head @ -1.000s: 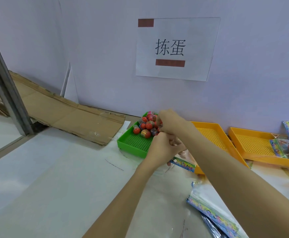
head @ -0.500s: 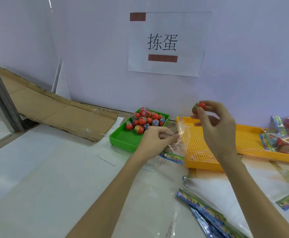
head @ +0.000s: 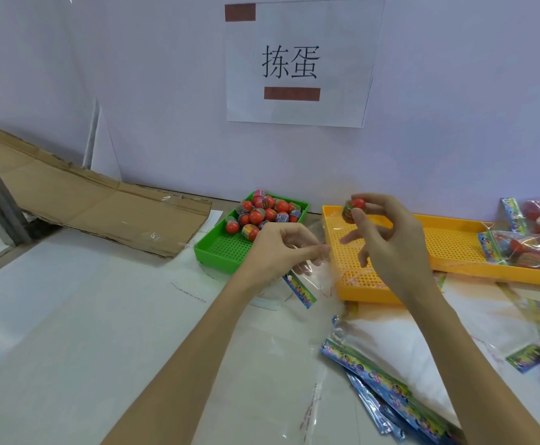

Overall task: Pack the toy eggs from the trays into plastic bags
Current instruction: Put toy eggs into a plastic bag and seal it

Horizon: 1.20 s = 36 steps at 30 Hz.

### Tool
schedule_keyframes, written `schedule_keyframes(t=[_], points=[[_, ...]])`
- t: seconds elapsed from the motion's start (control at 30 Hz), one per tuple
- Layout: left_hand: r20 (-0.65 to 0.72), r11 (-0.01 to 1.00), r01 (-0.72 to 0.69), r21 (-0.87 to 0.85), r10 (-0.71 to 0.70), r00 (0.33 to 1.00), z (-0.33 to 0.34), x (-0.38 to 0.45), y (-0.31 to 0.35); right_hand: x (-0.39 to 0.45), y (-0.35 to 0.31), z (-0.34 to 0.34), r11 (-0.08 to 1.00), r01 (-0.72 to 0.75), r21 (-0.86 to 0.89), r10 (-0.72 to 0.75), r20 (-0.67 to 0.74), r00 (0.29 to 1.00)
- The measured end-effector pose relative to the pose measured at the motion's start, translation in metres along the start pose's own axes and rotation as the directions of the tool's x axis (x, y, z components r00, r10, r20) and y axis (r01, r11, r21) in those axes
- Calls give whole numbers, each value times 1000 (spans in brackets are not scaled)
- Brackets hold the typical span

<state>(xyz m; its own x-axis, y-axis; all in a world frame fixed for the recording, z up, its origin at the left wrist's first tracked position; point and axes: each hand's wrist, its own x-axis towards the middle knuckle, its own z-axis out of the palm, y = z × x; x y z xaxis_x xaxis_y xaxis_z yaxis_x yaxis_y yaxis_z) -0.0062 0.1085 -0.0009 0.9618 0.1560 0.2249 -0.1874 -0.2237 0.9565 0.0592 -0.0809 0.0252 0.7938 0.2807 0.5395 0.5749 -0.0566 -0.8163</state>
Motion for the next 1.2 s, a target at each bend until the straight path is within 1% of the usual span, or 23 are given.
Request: schedule_keyframes(t=[0.07,0.13,0.2,0.23,0.27,0.3,0.37,0.4,0.43,0.5,0.67,0.77,0.8,0.87,0.97,1.0,1.03,1.1,1.13,1.17,1.2], points=[[-13,1000,-5,5,5,1000,0,-1,0,-1,0,0,997,-68,27,68,23,997],[-27,1000,-13,21,14,1000,1,-1,1,-2,0,-1,994,-106,2,106,19,994],[-41,996,-36,87,40,998,3,0,0,-2,1,-2,992,-127,-18,128,48,991],[-59,986,-51,156,61,996,6,-1,0,-3,2,-3,990,-136,-22,138,74,988],[-88,963,-69,260,94,992,9,-1,-1,-3,2,-5,989,-147,-34,150,100,984],[-119,918,-98,385,155,981,12,-2,-2,-4,2,-5,986,-158,-48,163,123,979],[-134,781,-168,601,306,943,19,-4,-5,-5,1,-5,985,-166,-54,172,158,972],[-126,730,-192,655,356,926,23,-6,-6,-6,0,-5,986,-157,-54,164,169,972],[-115,704,-207,680,381,917,26,-6,-6,-6,0,-5,988,-146,-58,154,172,973],[-109,710,-218,670,385,917,30,-7,-5,-6,-2,-5,989,-128,-68,138,169,976],[-164,804,-200,560,344,924,34,-7,0,-5,-3,-7,982,-12,-186,54,218,975],[-140,810,-227,540,353,925,37,-7,0,-9,-4,-3,950,103,-295,-17,282,959],[-133,815,-233,530,352,927,38,-6,0,-11,-5,0,945,111,-308,-13,305,952],[-138,833,-235,500,345,929,37,-5,-2,-13,-8,5,955,57,-290,45,335,941],[-156,863,-205,461,307,939,35,-5,-4,-12,-13,4,979,-61,-192,130,369,920],[-165,874,-187,449,287,944,35,-5,-4,-12,-14,3,980,-66,-188,129,342,931],[-173,883,-170,437,268,948,35,-5,-4,-10,-13,3,977,-48,-209,106,277,955],[-164,888,-130,442,222,961,38,-5,-4,-8,-14,4,960,10,-280,17,94,995],[-141,879,-107,465,193,971,40,-5,-5,-7,-16,7,950,43,-310,-32,38,999],[-116,864,-87,496,165,980,43,-6,-5,-7,-19,12,941,85,-329,-81,25,996],[-99,852,-71,519,142,985,45,-6,-5,-5,-23,18,930,131,-344,-123,47,991]])
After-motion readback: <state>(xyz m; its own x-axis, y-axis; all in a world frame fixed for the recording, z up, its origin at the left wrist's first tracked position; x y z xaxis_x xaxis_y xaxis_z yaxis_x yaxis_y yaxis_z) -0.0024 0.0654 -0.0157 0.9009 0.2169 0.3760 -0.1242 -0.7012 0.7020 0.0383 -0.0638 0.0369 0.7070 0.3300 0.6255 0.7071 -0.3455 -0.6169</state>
